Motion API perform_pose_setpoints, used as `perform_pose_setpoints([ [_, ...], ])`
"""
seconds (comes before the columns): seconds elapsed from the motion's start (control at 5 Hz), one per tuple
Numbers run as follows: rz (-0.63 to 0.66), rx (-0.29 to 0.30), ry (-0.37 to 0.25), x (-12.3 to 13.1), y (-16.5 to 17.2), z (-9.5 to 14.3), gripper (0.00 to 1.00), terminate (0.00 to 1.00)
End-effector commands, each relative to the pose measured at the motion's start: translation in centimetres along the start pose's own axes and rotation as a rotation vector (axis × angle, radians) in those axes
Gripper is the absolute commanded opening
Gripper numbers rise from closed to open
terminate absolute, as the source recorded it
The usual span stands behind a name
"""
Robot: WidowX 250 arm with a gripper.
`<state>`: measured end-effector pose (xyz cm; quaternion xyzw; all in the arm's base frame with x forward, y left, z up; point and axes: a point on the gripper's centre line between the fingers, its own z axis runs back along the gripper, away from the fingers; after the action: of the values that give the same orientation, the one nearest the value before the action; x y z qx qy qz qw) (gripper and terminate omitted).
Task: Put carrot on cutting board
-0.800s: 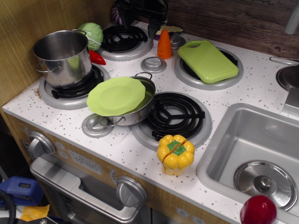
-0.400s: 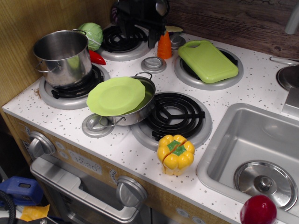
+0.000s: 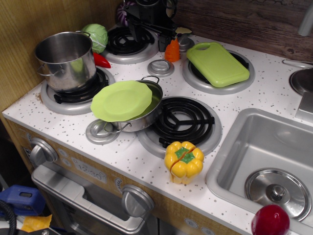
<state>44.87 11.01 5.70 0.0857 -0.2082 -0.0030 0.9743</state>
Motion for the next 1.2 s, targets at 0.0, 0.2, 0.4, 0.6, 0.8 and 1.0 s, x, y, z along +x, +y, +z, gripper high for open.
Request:
perform_pose_setpoints([
  [0.0,-0.052,0.004,-0.114,2.6,-1.0,1.0,1.0,0.0],
  [0.2,-0.066,-0.011,-0.138,3.3,-1.2,0.7,1.0,0.0],
  [0.4,-0.061,-0.032,-0.141,3.5,-1.6,0.4,1.0,0.0],
  [0.6,-0.06,-0.039,-0.156,3.4,-1.8,-0.3,1.0,0.0],
  [0.8,-0.063,-0.066,-0.177,3.8,-1.8,-1.2,1.0,0.0],
  [1.0,-0.052,-0.11,-0.18,4.4,-1.9,-1.9,1.0,0.0],
])
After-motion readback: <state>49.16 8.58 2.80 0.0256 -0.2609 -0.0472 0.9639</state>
